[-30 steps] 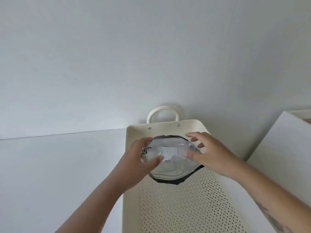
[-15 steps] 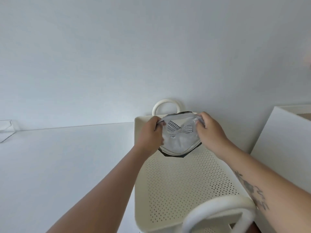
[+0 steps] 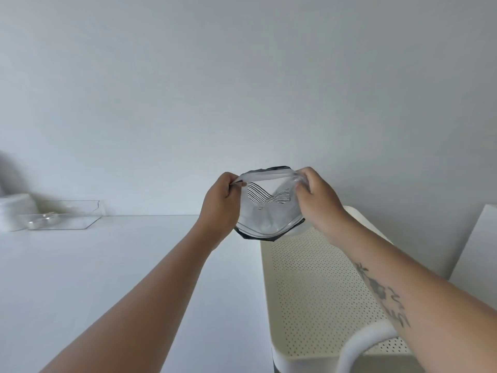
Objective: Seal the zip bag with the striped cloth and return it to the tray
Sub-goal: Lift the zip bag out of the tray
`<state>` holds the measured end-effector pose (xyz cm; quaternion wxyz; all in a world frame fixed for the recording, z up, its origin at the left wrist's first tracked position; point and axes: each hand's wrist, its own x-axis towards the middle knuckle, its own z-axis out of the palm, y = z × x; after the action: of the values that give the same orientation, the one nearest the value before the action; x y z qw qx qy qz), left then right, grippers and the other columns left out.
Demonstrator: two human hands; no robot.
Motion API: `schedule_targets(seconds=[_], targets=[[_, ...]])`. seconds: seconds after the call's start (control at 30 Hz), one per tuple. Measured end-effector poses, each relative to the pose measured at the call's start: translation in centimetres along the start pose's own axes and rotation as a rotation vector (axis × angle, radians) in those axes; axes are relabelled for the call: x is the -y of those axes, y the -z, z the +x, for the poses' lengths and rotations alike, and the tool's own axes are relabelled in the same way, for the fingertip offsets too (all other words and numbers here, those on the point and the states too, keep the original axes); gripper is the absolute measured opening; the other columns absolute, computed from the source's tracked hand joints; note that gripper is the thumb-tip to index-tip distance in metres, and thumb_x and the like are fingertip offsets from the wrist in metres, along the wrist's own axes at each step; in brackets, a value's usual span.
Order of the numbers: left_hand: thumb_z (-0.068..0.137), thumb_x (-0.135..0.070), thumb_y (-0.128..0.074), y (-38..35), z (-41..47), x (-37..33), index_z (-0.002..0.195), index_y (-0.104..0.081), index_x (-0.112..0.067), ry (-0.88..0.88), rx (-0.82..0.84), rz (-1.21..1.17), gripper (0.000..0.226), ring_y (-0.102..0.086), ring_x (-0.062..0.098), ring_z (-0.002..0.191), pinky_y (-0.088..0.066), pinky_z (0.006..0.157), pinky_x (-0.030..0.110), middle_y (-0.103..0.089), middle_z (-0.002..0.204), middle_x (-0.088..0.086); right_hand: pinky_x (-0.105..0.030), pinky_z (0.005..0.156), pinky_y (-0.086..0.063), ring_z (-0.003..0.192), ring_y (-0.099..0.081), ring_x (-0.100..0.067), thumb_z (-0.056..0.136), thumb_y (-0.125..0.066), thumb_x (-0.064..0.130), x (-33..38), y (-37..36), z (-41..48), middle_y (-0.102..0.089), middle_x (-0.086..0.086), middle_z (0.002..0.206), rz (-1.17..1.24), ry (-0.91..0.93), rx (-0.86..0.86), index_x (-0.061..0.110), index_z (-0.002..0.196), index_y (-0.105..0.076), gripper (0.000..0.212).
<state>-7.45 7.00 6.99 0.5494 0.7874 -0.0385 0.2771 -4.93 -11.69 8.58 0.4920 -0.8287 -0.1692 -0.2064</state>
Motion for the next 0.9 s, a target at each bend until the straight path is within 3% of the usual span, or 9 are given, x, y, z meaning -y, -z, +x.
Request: schedule_targets(seconds=[0.1,0.13,0.33,0.47,0.63,0.7,0.8,0.87,0.9], targets=[[0.094,-0.023,-0.038,3.7,-0.4,1.6,0.077,-0.053,-0.03,0.013,-0.065,0.049,0.024,-0.041,0.008,0.051,-0.036,0.05,0.027,-0.048,0.058,-0.017,-0.007,0.057,-0.035,0.083,-0.053,-0.016,0.096,-0.038,0.011,1.2,-4.2,-0.3,-0.062,0.002,0.097,0.062,0.031,0.016,0.015,0.107,-0.054,0.02],[0.094,-0.023,-0.038,4.7,-0.6,2.3,0.076,-0.052,-0.031,0.019,-0.078,0.066,0.025,-0.04,0.005,0.049,-0.035,0.049,0.024,-0.048,0.055,-0.018,-0.007,0.055,-0.035,0.079,-0.053,-0.015,0.096,-0.038,0.012,1.4,-5.5,-0.5,-0.061,0.002,0.096,0.079,0.029,0.024,0.017,0.108,-0.054,0.021],[0.096,-0.019,-0.036,9.8,-3.0,6.7,0.076,-0.048,-0.031,0.038,-0.17,0.105,0.027,-0.035,0.005,0.048,-0.032,0.042,0.017,-0.047,0.054,-0.019,-0.025,0.059,-0.034,0.081,-0.051,-0.018,0.094,-0.038,0.011,2.2,-14.2,-2.3,-0.061,-0.008,0.102,0.244,-0.022,0.031,0.031,0.106,-0.054,0.028],[0.095,-0.018,-0.036,12.2,-4.4,10.5,0.079,-0.049,-0.034,0.101,-0.256,0.094,0.026,-0.039,0.004,0.05,-0.034,0.044,0.018,-0.049,0.057,-0.02,-0.032,0.077,-0.038,0.1,-0.051,-0.025,0.095,-0.039,0.009,1.9,-19.4,-4.6,-0.057,-0.003,0.105,0.235,0.012,0.05,0.028,0.109,-0.053,0.028],[0.095,-0.018,-0.035,13.6,-5.4,14.0,0.085,-0.046,-0.041,0.155,-0.262,0.105,0.027,-0.042,0.001,0.053,-0.036,0.049,0.02,-0.051,0.065,-0.022,-0.026,0.081,-0.035,0.106,-0.044,-0.019,0.095,-0.04,0.009,-0.2,-22.8,-6.3,-0.049,0.01,0.101,0.15,0.043,0.086,0.036,0.118,-0.05,0.037],[0.095,-0.019,-0.037,13.7,-5.6,14.8,0.086,-0.046,-0.042,0.165,-0.242,0.104,0.026,-0.044,-0.001,0.058,-0.034,0.056,0.023,-0.05,0.072,-0.019,-0.025,0.081,-0.035,0.11,-0.043,-0.017,0.096,-0.04,0.011,-0.8,-23.5,-6.5,-0.047,0.015,0.103,0.152,0.001,0.115,0.041,0.121,-0.047,0.039],[0.092,-0.031,-0.044,13.6,-5.7,15.7,0.102,-0.048,-0.037,0.199,-0.175,0.03,0.013,-0.052,0.002,0.075,-0.04,0.066,0.024,-0.057,0.093,-0.008,-0.027,0.095,-0.033,0.123,-0.037,-0.016,0.096,-0.043,0.015,-1.0,-24.5,-7.0,-0.047,0.011,0.124,0.187,-0.084,0.121,0.039,0.129,-0.044,0.041],[0.085,-0.043,-0.049,13.6,-6.0,16.4,0.117,-0.047,-0.034,0.212,-0.116,-0.035,0.034,-0.057,0.009,0.098,-0.044,0.08,0.027,-0.058,0.112,-0.004,-0.023,0.101,-0.033,0.128,-0.035,-0.01,0.095,-0.05,0.021,-1.3,-25.0,-7.7,-0.043,0.01,0.133,0.232,-0.101,0.101,0.038,0.134,-0.04,0.043],[0.083,-0.051,-0.049,13.5,-6.3,16.7,0.122,-0.046,-0.035,0.213,-0.093,-0.065,0.043,-0.055,0.009,0.106,-0.044,0.084,0.027,-0.056,0.119,-0.005,-0.013,0.097,-0.034,0.128,-0.036,-0.003,0.094,-0.054,0.024,-1.5,-25.0,-8.1,-0.041,0.011,0.134,0.29,-0.113,0.094,0.04,0.135,-0.039,0.046]])
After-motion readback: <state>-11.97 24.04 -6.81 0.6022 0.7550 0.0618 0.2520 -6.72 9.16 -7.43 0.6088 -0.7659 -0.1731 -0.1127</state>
